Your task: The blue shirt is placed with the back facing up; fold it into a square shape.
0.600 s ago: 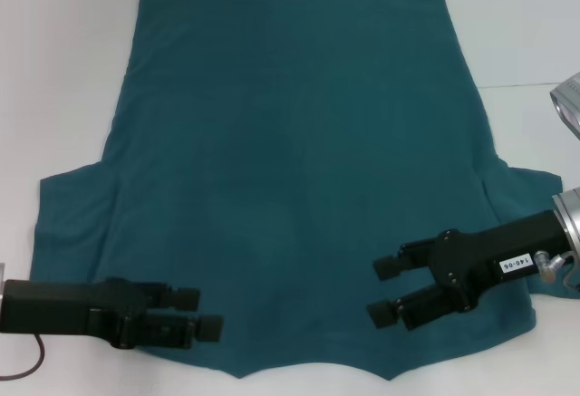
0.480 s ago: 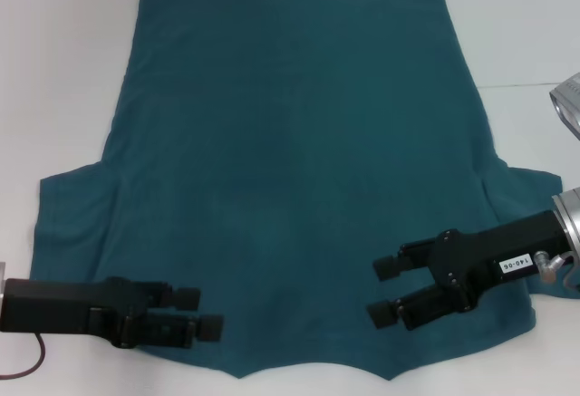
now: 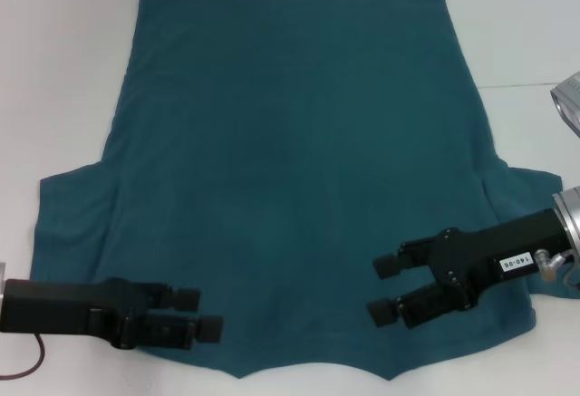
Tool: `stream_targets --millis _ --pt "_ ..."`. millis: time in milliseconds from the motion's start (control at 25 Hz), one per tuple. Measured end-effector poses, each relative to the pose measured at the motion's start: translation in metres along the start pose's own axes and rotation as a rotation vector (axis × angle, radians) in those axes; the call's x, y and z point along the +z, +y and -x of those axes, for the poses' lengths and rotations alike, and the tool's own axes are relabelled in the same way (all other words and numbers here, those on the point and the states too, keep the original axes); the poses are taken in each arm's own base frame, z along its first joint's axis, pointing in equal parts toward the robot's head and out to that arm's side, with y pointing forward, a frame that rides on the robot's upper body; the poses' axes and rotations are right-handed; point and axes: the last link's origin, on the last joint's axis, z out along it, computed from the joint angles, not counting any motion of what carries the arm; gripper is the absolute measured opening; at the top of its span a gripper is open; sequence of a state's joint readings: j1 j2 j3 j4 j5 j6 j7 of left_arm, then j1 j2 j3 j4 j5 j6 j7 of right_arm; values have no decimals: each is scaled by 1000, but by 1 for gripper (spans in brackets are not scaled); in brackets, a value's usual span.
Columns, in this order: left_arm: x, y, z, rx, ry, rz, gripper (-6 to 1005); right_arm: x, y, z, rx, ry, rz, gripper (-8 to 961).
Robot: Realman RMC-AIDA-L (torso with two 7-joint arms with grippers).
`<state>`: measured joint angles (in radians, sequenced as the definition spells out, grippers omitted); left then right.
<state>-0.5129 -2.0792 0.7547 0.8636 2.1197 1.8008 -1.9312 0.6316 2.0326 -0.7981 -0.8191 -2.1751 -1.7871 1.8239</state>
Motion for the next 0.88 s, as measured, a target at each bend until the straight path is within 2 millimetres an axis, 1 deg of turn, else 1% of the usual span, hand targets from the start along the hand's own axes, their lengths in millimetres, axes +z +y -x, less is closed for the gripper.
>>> stream_targets --millis 200,320,440,520,560,600,720,880 --pt "-2 -2 -2 -13 18 -13 857 -1 -1 1 8 -8 -4 938" --pt "-10 -11 -7 -88 90 -73 854 -6 -7 6 74 -45 -42 937" --pt "-24 -24 -12 -202 182 -154 851 -13 -16 15 188 -90 -96 937" --pt "-35 -33 -14 -294 253 -204 849 -21 -26 24 317 -146 -152 937" --pt "-40 -38 -14 -344 288 -227 847 -21 -26 24 317 -146 -152 937" --pt "-45 -42 -14 -387 317 -245 846 -23 -29 27 361 -165 -170 937" --pt "-56 -57 -10 -517 392 -299 843 -26 -37 34 455 -194 -204 937" --pt "-66 -75 1 -667 476 -366 839 -25 -47 44 538 -187 -214 937"
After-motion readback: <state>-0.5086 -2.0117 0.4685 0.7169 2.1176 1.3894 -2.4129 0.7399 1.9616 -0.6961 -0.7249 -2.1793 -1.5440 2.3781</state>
